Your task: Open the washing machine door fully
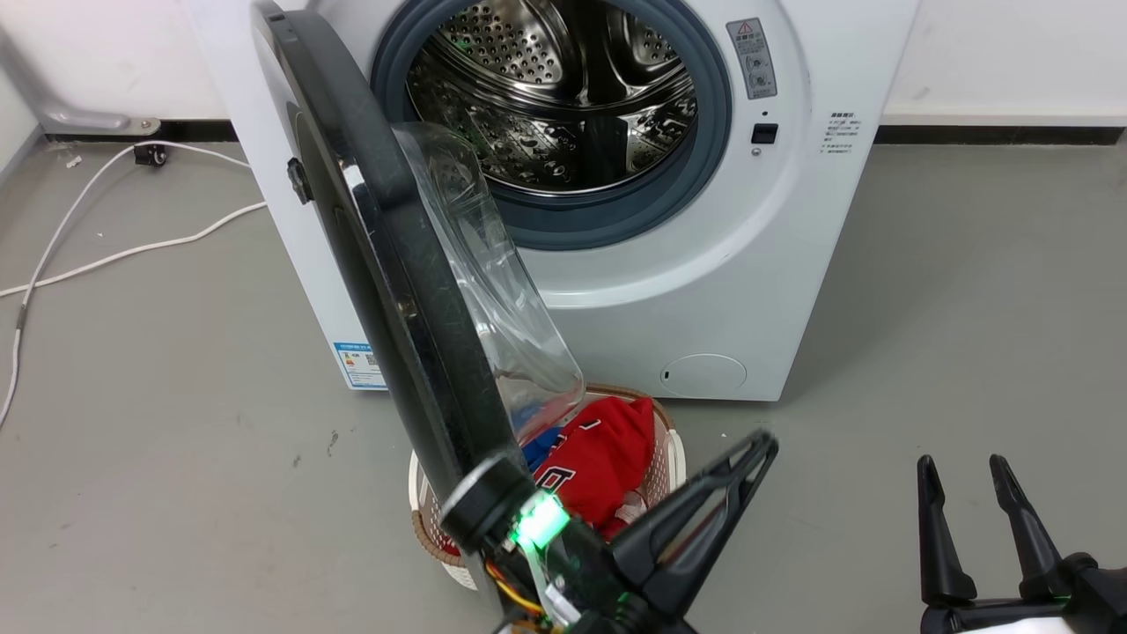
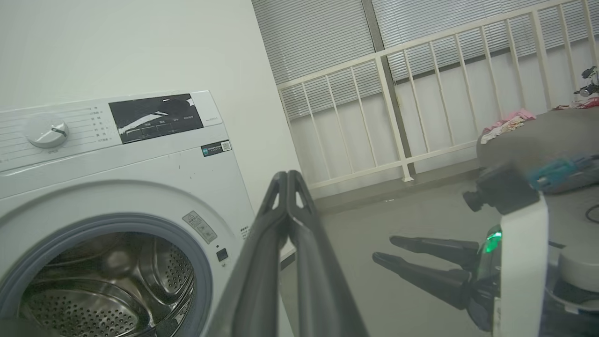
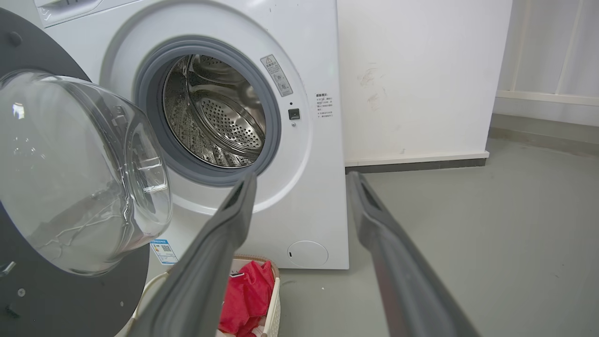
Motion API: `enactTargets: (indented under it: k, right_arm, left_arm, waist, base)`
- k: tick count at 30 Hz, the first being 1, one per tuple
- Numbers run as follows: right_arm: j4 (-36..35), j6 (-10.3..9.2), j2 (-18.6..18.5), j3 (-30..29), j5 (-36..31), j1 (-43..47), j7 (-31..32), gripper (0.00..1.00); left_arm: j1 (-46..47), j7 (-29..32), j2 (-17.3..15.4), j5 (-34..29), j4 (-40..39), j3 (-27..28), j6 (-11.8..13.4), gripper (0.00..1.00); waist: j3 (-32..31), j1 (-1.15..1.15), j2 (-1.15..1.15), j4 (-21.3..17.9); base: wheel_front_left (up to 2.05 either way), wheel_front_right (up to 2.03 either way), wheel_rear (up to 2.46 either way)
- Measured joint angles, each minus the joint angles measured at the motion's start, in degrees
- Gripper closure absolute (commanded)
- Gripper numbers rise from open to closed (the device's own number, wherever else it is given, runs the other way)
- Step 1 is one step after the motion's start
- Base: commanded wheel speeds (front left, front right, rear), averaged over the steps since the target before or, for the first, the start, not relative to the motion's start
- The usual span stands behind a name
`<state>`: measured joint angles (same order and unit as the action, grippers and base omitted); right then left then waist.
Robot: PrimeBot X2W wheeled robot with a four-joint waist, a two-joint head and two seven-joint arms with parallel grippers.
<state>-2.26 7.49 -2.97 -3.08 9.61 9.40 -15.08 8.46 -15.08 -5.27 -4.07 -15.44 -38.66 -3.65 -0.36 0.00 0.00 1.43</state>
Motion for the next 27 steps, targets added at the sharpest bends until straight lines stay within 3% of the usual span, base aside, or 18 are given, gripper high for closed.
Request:
enactTargets:
  k: [13, 27]
  right_arm:
    - [0.56, 0.00, 0.00, -0.15, -0.02, -0.04, 0.00, 0.00]
    - [1.89, 0.00, 0.00, -0.23, -0.01, -0.57, 0.00, 0.00]
  left_arm:
    - [-4.60, 0.00, -1.40, 2.86, 8.12, -1.26, 2.01, 1.00]
    - [-7.53, 0.00, -1.67, 6.95, 16.82, 5.14, 6.42, 1.00]
  waist:
    - [0.68, 0.00, 0.00, 0.67]
    - [0.97, 0.00, 0.00, 1.53]
  base:
    - [0.00, 0.00, 0.00]
    - [0.00, 0.00, 0.00]
